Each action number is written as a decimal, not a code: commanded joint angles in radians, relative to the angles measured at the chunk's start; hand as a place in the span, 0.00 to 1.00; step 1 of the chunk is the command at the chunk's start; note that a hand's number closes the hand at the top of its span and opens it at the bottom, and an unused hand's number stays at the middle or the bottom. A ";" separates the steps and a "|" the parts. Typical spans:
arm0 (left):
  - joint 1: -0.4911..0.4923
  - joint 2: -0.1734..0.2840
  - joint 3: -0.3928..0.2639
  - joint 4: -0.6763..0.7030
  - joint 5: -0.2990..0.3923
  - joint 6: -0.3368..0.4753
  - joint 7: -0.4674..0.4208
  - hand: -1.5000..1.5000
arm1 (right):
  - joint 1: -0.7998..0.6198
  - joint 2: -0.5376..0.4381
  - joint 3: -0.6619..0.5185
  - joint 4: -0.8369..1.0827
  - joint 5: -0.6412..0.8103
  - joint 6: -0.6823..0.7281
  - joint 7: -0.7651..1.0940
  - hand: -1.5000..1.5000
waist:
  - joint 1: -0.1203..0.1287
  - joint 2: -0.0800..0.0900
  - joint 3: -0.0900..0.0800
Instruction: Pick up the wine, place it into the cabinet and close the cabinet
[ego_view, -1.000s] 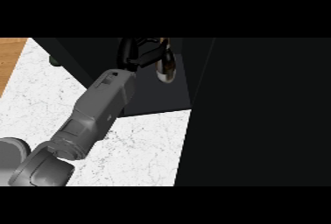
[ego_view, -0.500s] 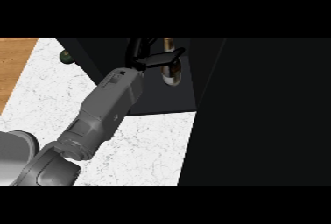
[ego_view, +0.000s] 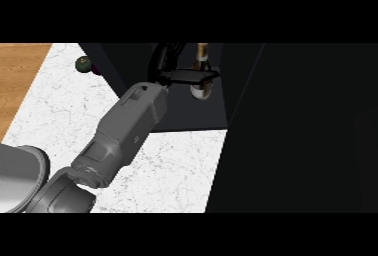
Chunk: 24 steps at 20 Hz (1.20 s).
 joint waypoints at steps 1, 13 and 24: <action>0.070 -0.004 -0.027 -0.065 0.030 -0.061 0.014 0.00 | 0.086 -0.038 0.021 -0.193 0.009 -0.015 0.074 0.00 | 0.012 -0.009 0.000; 0.345 -0.004 -0.190 -0.363 0.126 -0.123 0.072 0.00 | 0.074 -0.077 -0.044 -0.188 -0.061 -0.022 0.062 0.00 | 0.055 -0.016 0.001; 0.677 0.035 -0.307 -0.767 0.112 -0.045 0.166 0.00 | 0.119 -0.096 0.009 -0.222 0.012 -0.060 0.068 0.00 | 0.062 -0.020 0.000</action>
